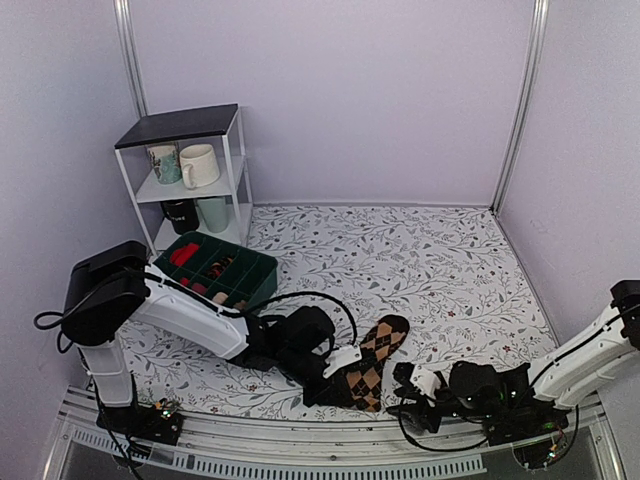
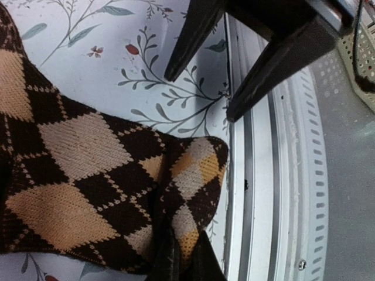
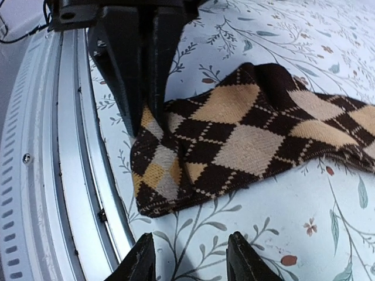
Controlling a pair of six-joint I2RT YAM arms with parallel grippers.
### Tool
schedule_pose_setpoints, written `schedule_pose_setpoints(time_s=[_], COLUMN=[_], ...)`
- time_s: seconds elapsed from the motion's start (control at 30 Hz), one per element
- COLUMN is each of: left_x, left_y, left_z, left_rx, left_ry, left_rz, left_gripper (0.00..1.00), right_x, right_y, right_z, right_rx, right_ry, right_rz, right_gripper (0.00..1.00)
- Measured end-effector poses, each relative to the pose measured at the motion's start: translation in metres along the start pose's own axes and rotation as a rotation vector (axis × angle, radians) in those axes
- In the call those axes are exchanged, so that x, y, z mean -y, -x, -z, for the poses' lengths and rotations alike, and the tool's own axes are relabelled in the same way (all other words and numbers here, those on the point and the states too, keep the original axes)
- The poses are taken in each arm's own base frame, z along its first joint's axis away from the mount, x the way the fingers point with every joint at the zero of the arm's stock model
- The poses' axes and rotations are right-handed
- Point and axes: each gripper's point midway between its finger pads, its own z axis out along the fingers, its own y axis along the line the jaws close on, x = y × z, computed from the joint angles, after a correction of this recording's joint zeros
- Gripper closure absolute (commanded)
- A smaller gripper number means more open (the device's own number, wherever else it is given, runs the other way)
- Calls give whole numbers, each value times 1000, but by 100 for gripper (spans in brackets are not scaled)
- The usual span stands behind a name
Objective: Roll the socks
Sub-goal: Roll the sock at the center of the board.
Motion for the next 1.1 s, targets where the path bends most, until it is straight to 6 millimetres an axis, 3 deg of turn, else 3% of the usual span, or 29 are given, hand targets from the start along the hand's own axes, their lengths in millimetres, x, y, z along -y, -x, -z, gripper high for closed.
schedule_pose_setpoints(time_s=[0.3,0.5,0.7,0.87,1.03,1.1], left_x=[0,0,0,2,2,2], left_y=[-1,-1,-1,-2,-2,-2], left_z=[0,0,-1,-3,-3,-3], left_rx=[-1,0,0,2,4,4], left_ry=[-13,-15,-21,-48,-59,-61], left_rz=[10,14,16,19,21,21], left_gripper=[100,100,100,100,100,100], right_x=[-24,-32,-35,-35,-34,-33], right_y=[29,24,19,16,15,15], right_z=[-11,-24,-32,-36,-40,-42], right_rx=[109,83,64,49,36,33], right_ry=[6,30,42,44,31,24], right_rz=[250,349,381,369,323,288], right_gripper=[54,56,66,82,85,92])
